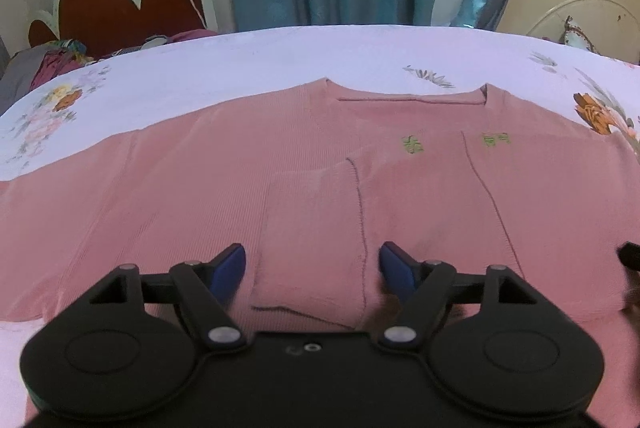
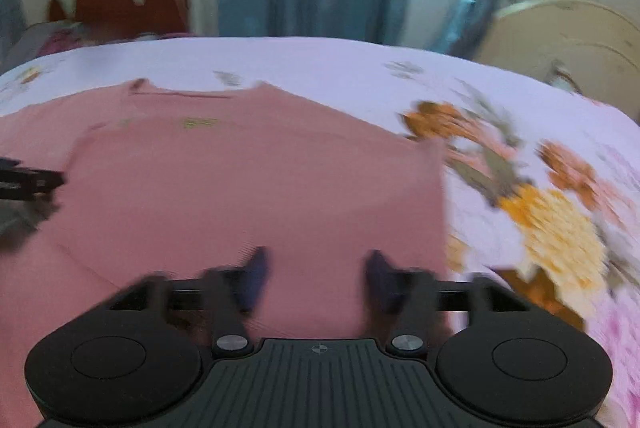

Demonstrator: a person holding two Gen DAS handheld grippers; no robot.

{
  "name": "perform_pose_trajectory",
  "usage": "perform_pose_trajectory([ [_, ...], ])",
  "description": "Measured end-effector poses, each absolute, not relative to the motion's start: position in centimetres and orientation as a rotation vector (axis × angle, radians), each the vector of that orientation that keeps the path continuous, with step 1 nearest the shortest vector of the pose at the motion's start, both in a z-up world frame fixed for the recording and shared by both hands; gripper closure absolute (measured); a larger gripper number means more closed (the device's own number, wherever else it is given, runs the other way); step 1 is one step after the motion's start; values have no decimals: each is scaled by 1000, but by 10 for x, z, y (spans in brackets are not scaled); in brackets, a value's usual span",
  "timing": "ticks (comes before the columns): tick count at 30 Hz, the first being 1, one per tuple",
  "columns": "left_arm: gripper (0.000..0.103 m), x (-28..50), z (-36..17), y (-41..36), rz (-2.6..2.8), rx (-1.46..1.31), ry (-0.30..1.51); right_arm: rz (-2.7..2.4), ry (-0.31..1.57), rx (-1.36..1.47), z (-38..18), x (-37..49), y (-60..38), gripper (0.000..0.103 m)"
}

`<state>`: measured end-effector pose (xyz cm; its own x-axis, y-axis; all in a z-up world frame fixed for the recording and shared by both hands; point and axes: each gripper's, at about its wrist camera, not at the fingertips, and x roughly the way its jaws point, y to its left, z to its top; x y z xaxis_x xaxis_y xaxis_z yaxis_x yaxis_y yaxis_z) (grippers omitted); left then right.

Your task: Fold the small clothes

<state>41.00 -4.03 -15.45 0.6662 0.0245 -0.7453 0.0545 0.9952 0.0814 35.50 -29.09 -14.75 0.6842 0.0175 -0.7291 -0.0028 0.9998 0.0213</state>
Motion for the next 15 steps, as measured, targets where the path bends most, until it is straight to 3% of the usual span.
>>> perform_pose_trajectory([
  [8,31,382,-126,-23,29,78,839,80,781,109,-126,349,-277,36],
  [15,31,359,-106,44,99,21,816,206,752,97,-103,358,-209,36],
])
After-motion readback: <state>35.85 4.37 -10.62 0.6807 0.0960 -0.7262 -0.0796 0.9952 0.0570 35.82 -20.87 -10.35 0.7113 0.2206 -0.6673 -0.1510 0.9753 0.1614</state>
